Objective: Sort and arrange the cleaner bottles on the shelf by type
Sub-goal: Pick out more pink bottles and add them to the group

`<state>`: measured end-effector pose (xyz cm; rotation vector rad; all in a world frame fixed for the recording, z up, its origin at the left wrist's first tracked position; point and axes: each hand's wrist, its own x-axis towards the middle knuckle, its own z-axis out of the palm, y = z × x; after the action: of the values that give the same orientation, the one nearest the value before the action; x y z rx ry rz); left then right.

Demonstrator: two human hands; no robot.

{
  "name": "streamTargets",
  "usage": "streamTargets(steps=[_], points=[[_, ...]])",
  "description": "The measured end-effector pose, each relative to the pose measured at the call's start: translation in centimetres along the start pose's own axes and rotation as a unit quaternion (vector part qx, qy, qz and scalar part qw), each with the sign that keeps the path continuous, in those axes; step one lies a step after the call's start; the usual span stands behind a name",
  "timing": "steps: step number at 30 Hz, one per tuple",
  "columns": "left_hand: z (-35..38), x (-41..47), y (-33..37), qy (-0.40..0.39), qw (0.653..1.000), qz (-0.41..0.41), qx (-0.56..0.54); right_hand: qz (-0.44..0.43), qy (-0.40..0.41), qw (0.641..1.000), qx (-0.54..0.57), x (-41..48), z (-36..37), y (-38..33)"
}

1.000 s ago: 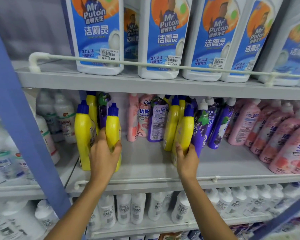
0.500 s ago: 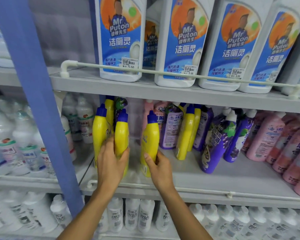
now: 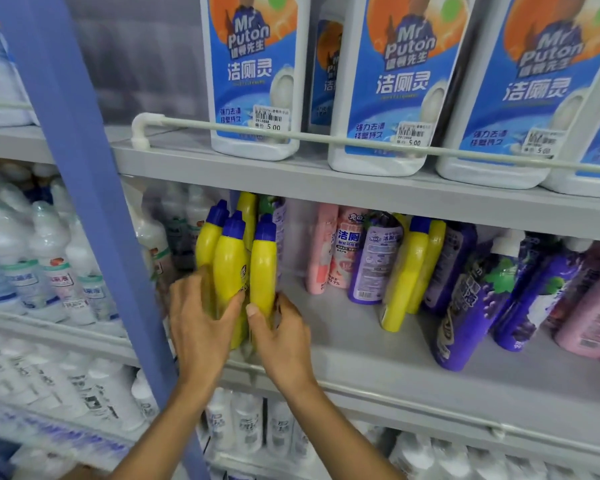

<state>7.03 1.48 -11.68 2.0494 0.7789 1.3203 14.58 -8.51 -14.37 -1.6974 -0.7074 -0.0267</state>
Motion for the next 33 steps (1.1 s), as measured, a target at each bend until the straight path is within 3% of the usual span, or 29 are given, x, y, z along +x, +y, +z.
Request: streamTargets(steps=[6,14,21,27,33], points=[[0.5,0.1,-1.4,-0.059,0.990,-0.061,-0.113,-0.022,-0.085,0.996,0.012,2.6,-0.6,0.0],[1.2,0.2,-1.0,-0.049,0.986,-0.053,-0.150,-0.015,-0.029,0.999,-0.002,2.3,1.3,0.1],[1.4,0.0,-0.8,-0.066,0.983,-0.082,-0.150,-0.024,-0.057,0.998,0.006,2.3,0.2,-0.1],[0.5,-0.1,0.4,-0.111,0.983,-0.084,-0.123,0.044,-0.109,0.992,0.034,2.1,-0.7,-1.6],[-2.0,0.6,0.3,-0.161,0.958,-0.125,-0.202,0.099,-0.098,0.984,0.111,2.2,-3.6,-2.5]])
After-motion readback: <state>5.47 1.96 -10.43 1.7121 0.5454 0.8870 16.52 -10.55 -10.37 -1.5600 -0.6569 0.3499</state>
